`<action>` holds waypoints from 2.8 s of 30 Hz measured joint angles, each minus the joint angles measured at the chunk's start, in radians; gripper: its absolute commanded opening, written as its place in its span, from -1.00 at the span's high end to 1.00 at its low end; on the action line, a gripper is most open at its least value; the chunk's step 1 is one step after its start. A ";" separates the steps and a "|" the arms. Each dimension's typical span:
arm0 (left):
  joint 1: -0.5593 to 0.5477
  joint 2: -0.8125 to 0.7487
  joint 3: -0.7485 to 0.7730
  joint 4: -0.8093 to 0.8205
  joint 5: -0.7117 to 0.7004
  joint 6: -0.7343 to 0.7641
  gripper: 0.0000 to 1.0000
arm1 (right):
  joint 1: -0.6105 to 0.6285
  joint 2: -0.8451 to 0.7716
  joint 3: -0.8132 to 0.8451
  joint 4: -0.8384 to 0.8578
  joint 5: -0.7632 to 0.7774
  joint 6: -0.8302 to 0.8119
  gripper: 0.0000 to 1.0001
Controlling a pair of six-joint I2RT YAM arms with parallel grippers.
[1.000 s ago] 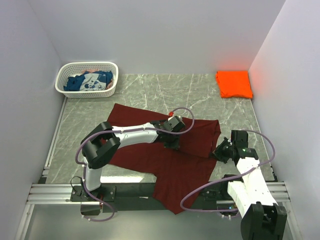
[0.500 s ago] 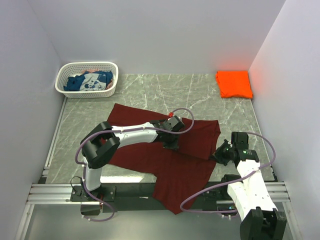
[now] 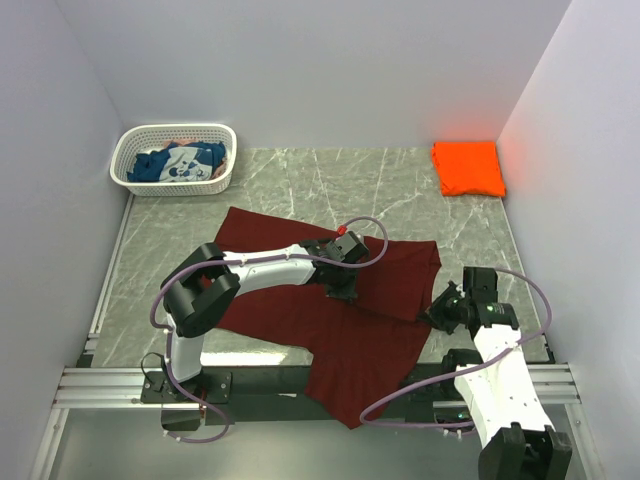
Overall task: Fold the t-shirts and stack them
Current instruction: Fold the tshirt
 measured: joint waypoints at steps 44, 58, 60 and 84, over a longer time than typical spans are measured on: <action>0.637 -0.167 0.038 -0.036 -0.084 0.174 -0.22 | -0.108 0.626 0.394 0.356 0.159 -0.157 0.06; 0.829 0.054 0.043 -0.031 -0.109 0.241 -0.09 | -0.167 0.927 0.499 0.485 0.015 -0.369 0.03; 0.830 0.056 0.050 -0.031 -0.113 0.243 -0.09 | -0.167 0.956 0.508 0.494 -0.003 -0.386 0.03; 0.853 0.085 0.088 -0.098 -0.191 0.238 0.10 | -0.164 1.125 0.630 0.467 -0.134 -0.476 0.33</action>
